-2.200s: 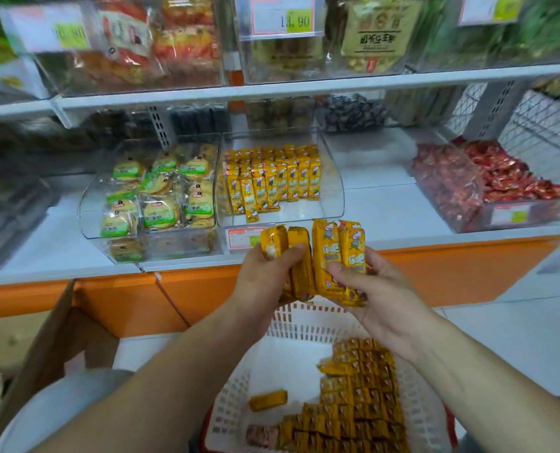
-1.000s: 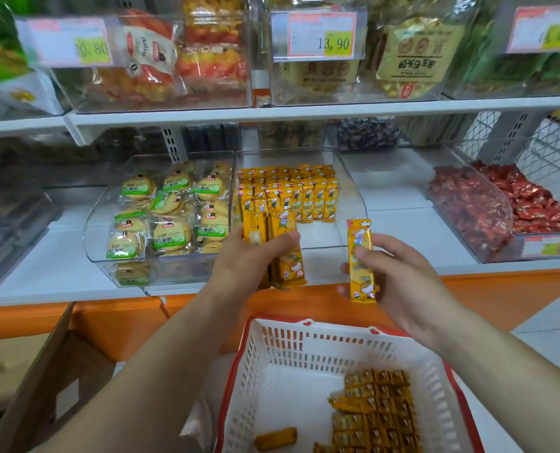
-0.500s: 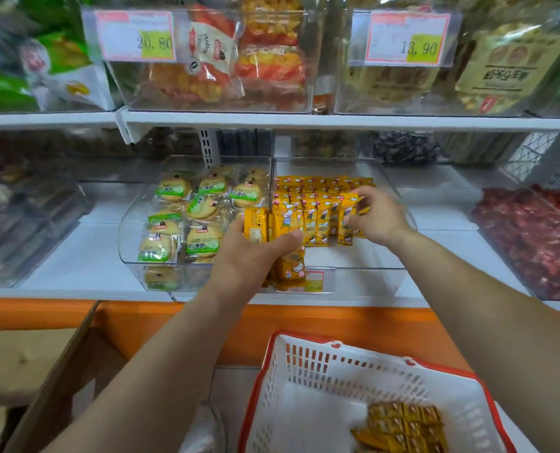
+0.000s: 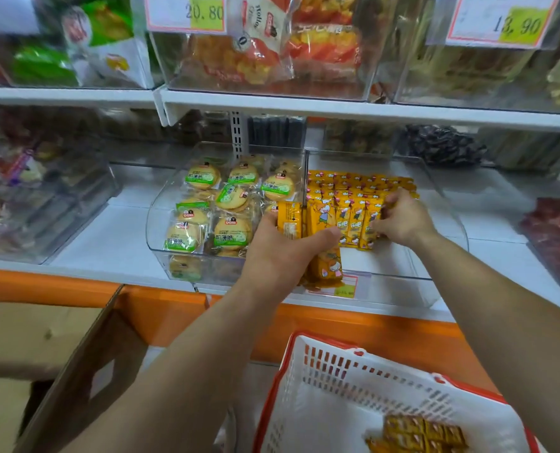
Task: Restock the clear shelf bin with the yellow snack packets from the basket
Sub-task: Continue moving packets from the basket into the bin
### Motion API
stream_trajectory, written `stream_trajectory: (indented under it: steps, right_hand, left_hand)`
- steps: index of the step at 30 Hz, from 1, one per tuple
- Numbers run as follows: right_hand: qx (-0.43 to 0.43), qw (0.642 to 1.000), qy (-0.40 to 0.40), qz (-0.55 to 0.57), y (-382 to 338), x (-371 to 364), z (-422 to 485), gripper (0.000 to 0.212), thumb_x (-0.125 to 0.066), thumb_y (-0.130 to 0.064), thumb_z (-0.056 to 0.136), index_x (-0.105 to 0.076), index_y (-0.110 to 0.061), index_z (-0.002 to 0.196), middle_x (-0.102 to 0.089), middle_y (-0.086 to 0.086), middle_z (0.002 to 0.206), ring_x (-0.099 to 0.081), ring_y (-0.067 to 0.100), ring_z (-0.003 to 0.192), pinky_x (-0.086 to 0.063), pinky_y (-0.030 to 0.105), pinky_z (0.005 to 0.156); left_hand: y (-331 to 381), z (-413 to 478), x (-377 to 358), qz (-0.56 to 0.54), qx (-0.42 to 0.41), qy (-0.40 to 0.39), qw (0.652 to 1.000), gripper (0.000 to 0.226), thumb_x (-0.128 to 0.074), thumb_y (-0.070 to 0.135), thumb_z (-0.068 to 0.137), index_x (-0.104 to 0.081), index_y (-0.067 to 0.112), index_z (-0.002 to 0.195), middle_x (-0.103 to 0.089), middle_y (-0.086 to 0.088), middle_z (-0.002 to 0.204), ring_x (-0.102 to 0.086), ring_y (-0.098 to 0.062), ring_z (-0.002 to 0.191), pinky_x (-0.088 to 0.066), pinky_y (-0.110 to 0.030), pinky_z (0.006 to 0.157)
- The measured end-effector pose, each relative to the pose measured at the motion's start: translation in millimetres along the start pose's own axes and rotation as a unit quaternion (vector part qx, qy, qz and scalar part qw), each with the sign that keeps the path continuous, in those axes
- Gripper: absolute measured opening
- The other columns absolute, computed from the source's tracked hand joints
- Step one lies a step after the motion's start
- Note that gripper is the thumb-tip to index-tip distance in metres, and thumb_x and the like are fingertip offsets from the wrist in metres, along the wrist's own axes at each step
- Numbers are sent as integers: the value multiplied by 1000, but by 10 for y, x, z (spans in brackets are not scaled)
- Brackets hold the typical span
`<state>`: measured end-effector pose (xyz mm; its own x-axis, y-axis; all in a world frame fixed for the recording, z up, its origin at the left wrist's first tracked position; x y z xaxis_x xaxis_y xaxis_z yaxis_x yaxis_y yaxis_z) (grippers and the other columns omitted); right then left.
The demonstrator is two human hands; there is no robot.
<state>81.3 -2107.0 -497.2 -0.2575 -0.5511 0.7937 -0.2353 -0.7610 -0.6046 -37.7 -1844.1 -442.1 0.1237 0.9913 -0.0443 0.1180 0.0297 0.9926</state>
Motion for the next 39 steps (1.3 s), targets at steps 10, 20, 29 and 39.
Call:
stream_trajectory:
  steps: [10,20,29,39]
  right_hand:
    - [32,947,-133,292,-170,771,-1849,22,-68,-7,88,-64,-21,105,-74,1,87,-75,25,72,-57,26,58]
    - [26,910,-159,383,-187,900,-2201,53,-74,-22,85,-52,-30,133,-73,-5,99,-75,23,83,-58,34,66]
    - [5,881,-182,437,-13,1013,-2127,92,-88,-29,57,-47,-47,138,-62,1,88,-72,21,76,-58,36,69]
    - [-7,868,-119,482,111,1155,-1891,54,-80,-20,69,-60,-22,118,-73,6,89,-72,21,80,-57,36,67]
  left_hand:
    - [-61,-137,-321,-13,46,-68,997,47,-85,34,80,-65,20,120,-78,-3,105,-78,-23,86,-64,-39,68]
    - [-38,-405,-765,-18,12,-110,994,32,-79,39,82,-74,18,106,-80,-5,91,-78,-22,80,-61,-29,62]
    - [-93,-492,-900,-49,91,-115,988,37,-73,42,89,-67,20,119,-79,-6,103,-76,-31,94,-63,-46,81]
    - [-164,-292,-737,27,41,-86,995,12,-75,25,91,-70,23,102,-80,-2,92,-78,-26,84,-63,-49,82]
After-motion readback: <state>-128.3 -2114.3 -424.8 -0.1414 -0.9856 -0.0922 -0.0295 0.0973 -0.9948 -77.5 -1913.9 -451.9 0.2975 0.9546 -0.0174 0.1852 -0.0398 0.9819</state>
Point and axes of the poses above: each hand's wrist, its own z-axis towards the middle knuckle, its own x-axis out of the back of the hand, y = z × x, the point moved 2 cm from there along z, towards the middle knuckle
